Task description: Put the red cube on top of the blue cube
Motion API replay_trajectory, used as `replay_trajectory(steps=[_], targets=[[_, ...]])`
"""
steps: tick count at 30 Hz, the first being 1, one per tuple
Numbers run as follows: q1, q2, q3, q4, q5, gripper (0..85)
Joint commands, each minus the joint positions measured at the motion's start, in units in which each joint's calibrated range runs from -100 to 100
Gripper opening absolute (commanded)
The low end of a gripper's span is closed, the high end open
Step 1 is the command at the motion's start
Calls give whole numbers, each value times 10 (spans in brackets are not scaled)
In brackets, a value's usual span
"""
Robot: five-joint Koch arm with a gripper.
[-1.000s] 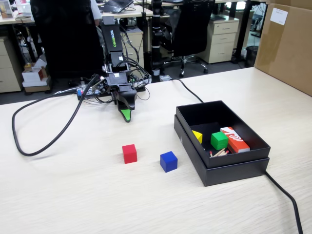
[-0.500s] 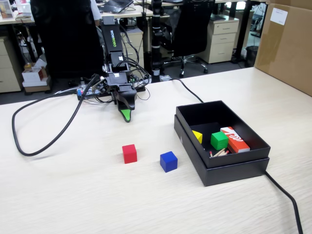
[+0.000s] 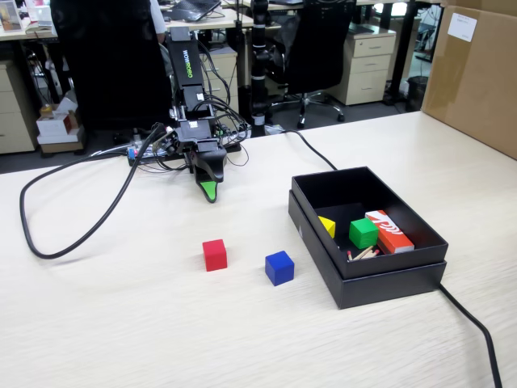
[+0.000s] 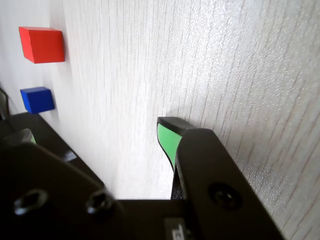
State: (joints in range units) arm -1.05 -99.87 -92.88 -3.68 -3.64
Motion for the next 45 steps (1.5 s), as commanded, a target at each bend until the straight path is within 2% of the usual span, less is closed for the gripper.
replay_trajectory(steps=[1, 45], targets=[[0, -1, -20, -15, -5, 485], [0, 0, -16, -15, -1, 483]])
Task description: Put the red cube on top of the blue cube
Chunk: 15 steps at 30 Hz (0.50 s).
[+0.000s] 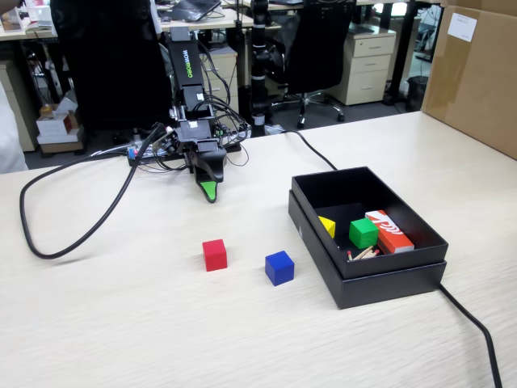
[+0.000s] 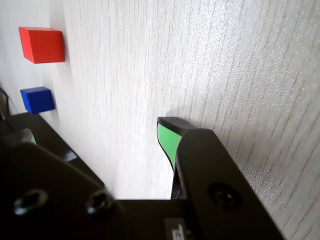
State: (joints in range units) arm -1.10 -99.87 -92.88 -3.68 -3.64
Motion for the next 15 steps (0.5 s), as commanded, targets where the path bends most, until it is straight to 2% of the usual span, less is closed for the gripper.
replay_trajectory(steps=[1, 9, 15], targets=[[0, 0, -16, -15, -1, 481], [-1, 1, 0, -34, 3, 476], [-1, 2, 64, -129, 18, 476]])
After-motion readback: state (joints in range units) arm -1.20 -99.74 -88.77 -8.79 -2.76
